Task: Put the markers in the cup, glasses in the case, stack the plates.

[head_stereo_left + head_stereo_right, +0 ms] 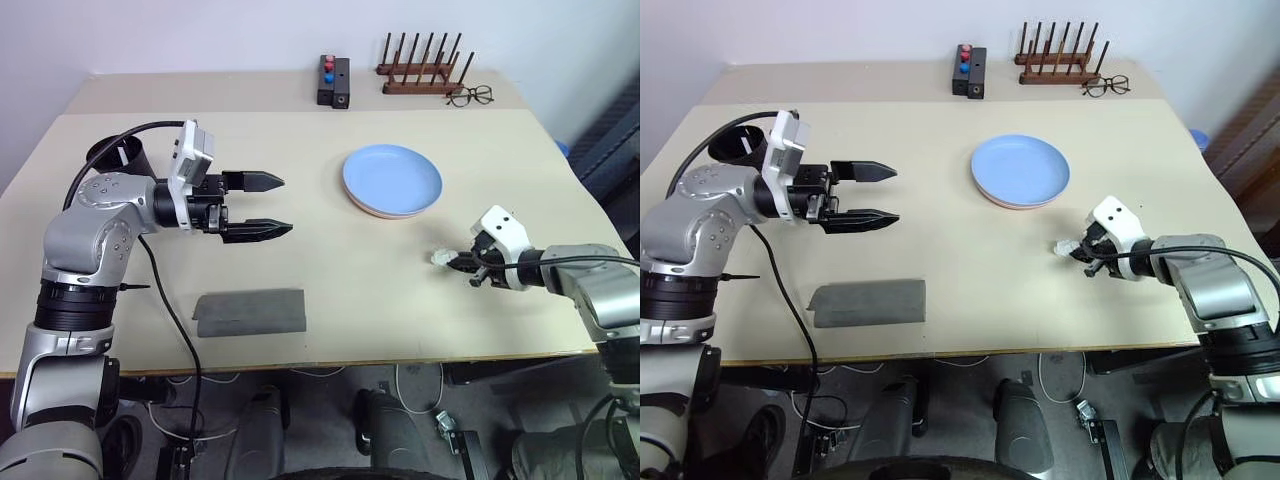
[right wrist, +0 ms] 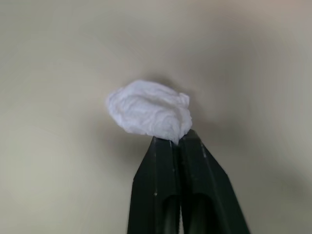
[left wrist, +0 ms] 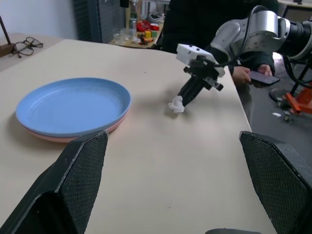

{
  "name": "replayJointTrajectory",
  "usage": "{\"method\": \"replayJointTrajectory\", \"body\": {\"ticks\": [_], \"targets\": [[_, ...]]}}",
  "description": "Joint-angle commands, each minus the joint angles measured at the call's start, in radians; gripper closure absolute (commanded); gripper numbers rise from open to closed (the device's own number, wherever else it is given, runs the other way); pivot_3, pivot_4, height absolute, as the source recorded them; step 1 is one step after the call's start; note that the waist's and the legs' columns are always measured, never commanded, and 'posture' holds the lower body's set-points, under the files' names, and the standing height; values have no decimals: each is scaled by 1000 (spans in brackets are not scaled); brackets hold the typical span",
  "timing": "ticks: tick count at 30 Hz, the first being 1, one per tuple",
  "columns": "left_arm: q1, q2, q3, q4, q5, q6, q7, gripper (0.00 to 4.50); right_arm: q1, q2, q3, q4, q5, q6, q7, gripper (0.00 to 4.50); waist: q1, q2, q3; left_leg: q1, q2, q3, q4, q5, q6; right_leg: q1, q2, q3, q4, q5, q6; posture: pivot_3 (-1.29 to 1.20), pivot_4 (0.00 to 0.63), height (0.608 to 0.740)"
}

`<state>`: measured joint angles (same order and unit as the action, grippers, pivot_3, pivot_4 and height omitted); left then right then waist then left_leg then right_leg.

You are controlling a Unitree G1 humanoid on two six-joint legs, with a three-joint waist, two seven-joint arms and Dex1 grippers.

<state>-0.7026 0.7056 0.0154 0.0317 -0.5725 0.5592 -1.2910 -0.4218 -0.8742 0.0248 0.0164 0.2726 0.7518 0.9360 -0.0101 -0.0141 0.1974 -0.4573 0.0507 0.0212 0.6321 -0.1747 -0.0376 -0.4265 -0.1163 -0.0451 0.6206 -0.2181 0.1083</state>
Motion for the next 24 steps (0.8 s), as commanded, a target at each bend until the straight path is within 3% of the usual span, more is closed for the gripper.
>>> {"method": "replayJointTrajectory", "body": {"ticks": [1, 5, 8, 10, 13, 16, 18, 22, 23, 24], "targets": [[-3, 10, 23, -20, -2, -17, 6, 0, -74, 33, -84, -73, 110, 56, 19, 4480, -2, 0, 0, 0, 0, 0, 0, 0, 0, 0, 0, 0, 0, 0, 0, 0, 150, 740], [-5, 9, 24, -17, -4, -18, 10, 0, -176, 105, -129, -88, 199, 90, 1, 4480, -1, 0, 0, 0, 0, 0, 0, 0, 0, 0, 0, 0, 0, 0, 0, 0, 150, 740], [-15, 3, 24, -8, 6, -33, 23, 0, -332, 220, -105, 89, 97, -100, -124, 4480, -6, 0, 0, 0, 0, 0, 0, 0, 0, 0, 0, 0, 0, 0, 0, 0, 150, 740], [-23, -5, 27, -2, 7, -35, 37, 0, -402, 271, -24, 275, -57, -274, -237, 4480, -4, 0, 0, 1, 0, 0, 0, 0, 0, 0, 0, 0, 0, 1, 0, 0, 150, 740], [-23, -8, 30, -9, 1, -34, 47, 0, -470, 336, 6, 466, -124, -368, -299, 4480, 2, 0, 0, 0, 0, 0, -1, 0, 0, 0, 0, 0, -1, 0, 0, 0, 150, 740], [-11, 1, 34, -23, 4, -35, 58, 0, -490, 359, 46, 583, -157, -384, -252, 3638, 0, 0, 0, -2, -1, 0, -2, 0, 0, -1, 0, 0, -2, 2, 4, 0, 150, 740], [-7, 6, 38, -29, 0, -33, 65, 0, -485, 351, 79, 608, -193, -411, -230, 2616, -2, 0, 0, -3, -1, 0, -2, 0, 0, -2, 0, 0, -2, 2, 5, 0, 150, 740], [13, 13, 65, -45, -22, -20, 80, 0, -503, 352, -23, 569, -108, -442, -202, 452, -6, 1, 0, -2, -1, 0, -2, 0, 0, -3, 0, 0, 1, 2, 5, 0, 150, 740], [10, 7, 81, -47, -48, 5, 92, 0, -506, 360, -67, 547, -64, -437, -197, 41, -6, 1, 0, -2, 0, 0, -2, 0, 0, -3, 0, 0, 1, 2, 5, 0, 150, 740], [7, 0, 94, -50, -70, 25, 103, 0, -502, 368, -103, 518, -27, -439, -192, 14, -6, 0, 0, -2, 0, 0, -2, 0, 0, -3, 0, 0, 2, 2, 5, 0, 150, 740]]}}
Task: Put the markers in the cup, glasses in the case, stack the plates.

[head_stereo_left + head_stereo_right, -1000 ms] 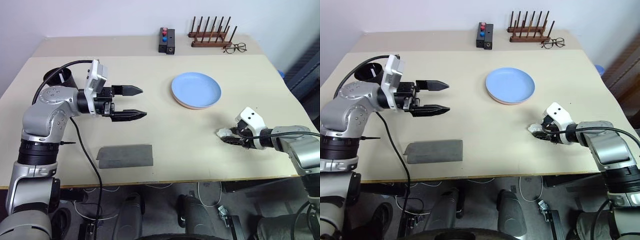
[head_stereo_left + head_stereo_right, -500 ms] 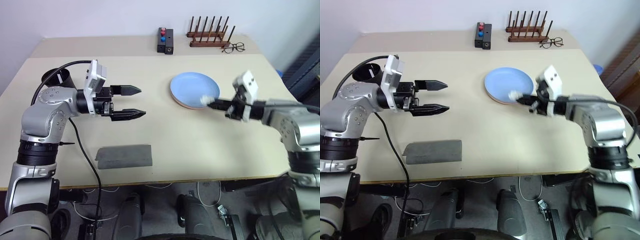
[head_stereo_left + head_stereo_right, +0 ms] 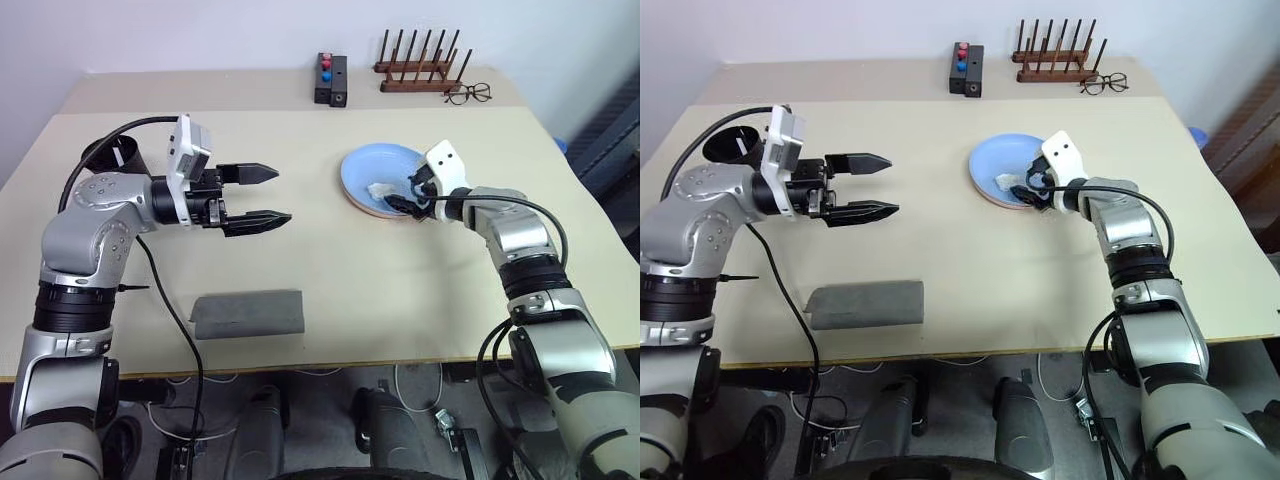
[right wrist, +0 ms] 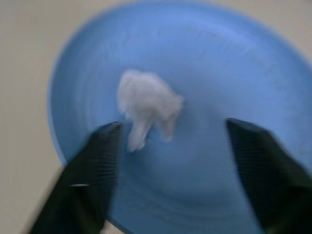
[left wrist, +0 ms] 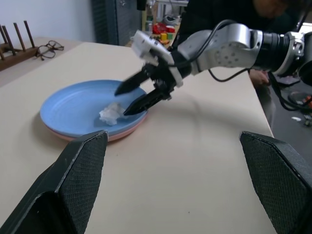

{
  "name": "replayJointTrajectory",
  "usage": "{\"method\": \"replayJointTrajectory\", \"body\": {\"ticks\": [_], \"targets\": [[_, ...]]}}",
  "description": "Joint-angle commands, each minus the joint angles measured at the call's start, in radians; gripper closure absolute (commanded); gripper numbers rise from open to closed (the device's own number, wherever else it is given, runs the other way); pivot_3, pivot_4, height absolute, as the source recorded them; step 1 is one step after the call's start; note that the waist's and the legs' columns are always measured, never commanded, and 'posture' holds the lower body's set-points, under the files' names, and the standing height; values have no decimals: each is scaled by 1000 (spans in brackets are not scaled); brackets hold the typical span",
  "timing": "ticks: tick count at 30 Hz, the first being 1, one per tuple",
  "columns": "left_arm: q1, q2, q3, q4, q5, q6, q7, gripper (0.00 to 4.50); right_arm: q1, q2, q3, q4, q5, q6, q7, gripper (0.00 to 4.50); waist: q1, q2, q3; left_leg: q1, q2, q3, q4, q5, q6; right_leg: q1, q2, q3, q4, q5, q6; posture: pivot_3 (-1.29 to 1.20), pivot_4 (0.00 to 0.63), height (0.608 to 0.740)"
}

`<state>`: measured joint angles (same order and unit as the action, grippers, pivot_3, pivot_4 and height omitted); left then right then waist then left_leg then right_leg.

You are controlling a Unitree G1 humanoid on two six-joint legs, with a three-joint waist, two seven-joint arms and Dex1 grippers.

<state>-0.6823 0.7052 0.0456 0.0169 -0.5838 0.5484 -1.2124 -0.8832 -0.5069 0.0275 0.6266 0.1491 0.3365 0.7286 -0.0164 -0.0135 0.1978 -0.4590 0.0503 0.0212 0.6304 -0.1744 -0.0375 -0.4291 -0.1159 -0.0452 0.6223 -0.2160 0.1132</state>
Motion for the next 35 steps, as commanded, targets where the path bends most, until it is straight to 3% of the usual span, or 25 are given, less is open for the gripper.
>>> {"method": "replayJointTrajectory", "body": {"ticks": [1, 6, 13, 17, 23, 35], "targets": [[-12, -1, 73, -39, -72, 47, 30, 0, -20, 12, -144, -148, 145, -43, 32, 14, 1, 0, 0, 0, 0, 0, 0, 0, 0, 0, 0, 0, 1, 0, 0, 0, 150, 740], [-9, -9, 87, 10, -47, 5, 53, 0, 134, 15, -241, -460, 323, -3, 105, 14, 9, 0, 0, 1, 0, 0, 0, 0, 0, 1, 0, 0, 2, -1, 1, 0, 150, 740], [57, 17, 94, 59, 22, -123, 36, 0, 542, -158, -289, -908, 521, 112, 301, 14, 26, 0, 0, 1, 0, 0, 1, 0, 0, 2, 0, 0, 1, -2, -2, 0, 150, 740], [135, 38, 125, 26, -5, -161, -10, 0, 649, -247, -351, -955, 556, 96, 382, 14, 21, 0, 0, 3, 1, 0, 1, 0, -1, 2, 0, 0, 0, -2, -5, 0, 150, 740], [286, 95, 177, -19, 9, -214, -36, 0, 692, -329, -382, -896, 493, -30, 475, 14, 22, -1, -1, 5, 1, 1, -1, -1, -1, 4, 0, 0, -4, -1, -6, 0, 150, 740], [316, 40, 162, -2, 24, -289, -3, 0, 646, -330, -346, -857, 463, -66, 463, 14, 29, -1, -1, 4, 1, 2, -1, -1, -1, 4, -1, 0, -7, -1, -6, 0, 150, 740]]}}
